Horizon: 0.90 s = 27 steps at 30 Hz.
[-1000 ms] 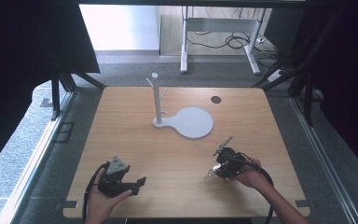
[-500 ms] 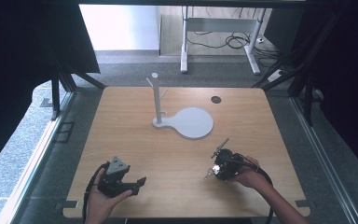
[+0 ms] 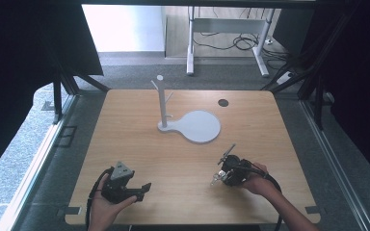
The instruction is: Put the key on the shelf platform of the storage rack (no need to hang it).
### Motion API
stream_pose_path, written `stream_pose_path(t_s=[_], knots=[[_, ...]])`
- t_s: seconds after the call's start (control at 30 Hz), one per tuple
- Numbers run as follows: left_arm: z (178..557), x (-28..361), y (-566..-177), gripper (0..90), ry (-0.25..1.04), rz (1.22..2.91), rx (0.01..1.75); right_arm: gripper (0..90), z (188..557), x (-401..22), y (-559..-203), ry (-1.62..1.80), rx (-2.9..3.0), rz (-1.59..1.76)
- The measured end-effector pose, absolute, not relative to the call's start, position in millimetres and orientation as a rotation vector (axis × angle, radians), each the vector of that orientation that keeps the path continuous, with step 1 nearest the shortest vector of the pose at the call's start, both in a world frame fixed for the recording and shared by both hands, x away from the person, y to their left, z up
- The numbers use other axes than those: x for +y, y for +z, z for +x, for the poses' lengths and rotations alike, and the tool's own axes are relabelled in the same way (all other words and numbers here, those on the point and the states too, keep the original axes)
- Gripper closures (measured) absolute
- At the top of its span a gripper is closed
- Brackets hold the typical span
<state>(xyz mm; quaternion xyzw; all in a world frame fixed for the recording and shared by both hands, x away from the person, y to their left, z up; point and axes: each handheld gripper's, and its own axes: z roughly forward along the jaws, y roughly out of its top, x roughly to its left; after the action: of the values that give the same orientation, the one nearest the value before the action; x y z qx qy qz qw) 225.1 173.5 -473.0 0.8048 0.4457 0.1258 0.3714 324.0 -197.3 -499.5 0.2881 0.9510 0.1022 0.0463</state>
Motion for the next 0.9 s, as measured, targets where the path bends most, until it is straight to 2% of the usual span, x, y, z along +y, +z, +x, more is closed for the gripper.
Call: stream_pose_path(t_s=[0.33, 0.37, 0.47, 0.7, 0.83, 0.9], knots=[[225, 174, -473, 23.8, 0.322, 2.061, 1.147, 67.8, 320, -196, -499, 0.297, 2.903, 0.881], [225, 174, -473, 23.8, 0.322, 2.062, 1.146, 72.2, 320, -196, -498, 0.3, 2.901, 0.875], [225, 174, -473, 23.8, 0.321, 2.062, 1.147, 62.9, 320, -197, -494, 0.318, 2.894, 0.851], [225, 175, -473, 23.8, 0.323, 2.06, 1.147, 61.9, 324, -189, -492, 0.349, 2.872, 0.797], [225, 176, -473, 23.8, 0.323, 2.056, 1.149, 63.1, 326, -183, -493, 0.346, 2.88, 0.777], [225, 177, -473, 23.8, 0.322, 2.057, 1.149, 69.0, 327, -178, -495, 0.342, 2.885, 0.768]])
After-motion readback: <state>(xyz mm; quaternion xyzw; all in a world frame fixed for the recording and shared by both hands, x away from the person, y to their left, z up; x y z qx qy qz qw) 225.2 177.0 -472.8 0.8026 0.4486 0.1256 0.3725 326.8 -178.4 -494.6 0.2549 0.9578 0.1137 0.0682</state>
